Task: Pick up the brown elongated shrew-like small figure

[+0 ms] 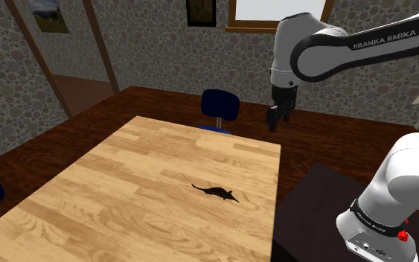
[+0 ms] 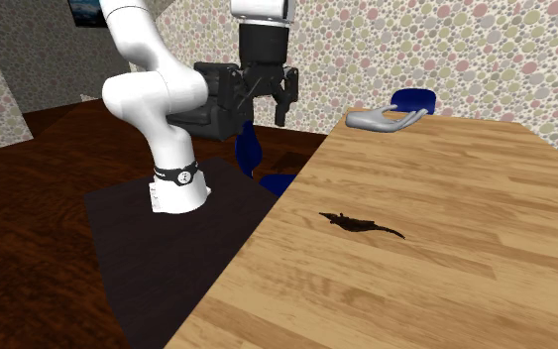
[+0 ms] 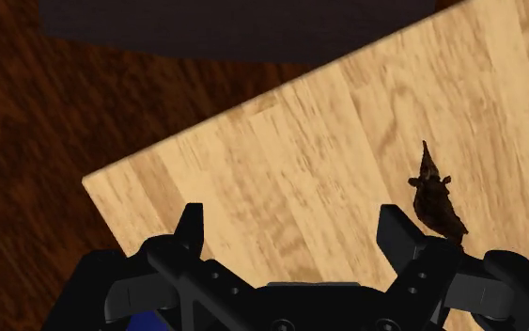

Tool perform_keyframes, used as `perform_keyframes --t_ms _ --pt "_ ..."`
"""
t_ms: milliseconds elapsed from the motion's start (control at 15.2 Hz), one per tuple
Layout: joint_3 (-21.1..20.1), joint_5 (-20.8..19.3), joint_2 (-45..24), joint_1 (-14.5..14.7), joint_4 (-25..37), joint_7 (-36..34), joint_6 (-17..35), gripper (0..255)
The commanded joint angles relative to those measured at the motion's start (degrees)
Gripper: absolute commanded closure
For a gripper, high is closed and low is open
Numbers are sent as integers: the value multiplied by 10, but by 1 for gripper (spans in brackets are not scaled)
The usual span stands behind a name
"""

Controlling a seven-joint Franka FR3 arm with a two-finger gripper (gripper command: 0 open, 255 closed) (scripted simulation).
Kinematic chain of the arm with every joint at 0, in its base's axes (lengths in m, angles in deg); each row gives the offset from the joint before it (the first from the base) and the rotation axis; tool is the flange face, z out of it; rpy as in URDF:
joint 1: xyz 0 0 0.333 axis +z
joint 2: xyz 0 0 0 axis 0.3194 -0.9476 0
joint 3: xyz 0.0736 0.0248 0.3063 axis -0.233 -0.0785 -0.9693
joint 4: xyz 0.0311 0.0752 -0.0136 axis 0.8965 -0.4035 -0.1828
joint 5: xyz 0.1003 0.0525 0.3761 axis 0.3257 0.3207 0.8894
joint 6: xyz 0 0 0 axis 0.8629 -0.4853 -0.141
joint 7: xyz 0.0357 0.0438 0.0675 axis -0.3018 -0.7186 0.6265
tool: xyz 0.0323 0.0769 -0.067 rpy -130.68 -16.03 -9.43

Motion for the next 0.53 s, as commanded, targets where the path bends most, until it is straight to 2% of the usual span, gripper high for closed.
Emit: perform_keyframes --t_ms 0,462 --pt "-14 3 -29 10 -5 -4 37 0" --pt "-63 -4 -153 36 5 -22 153 0"
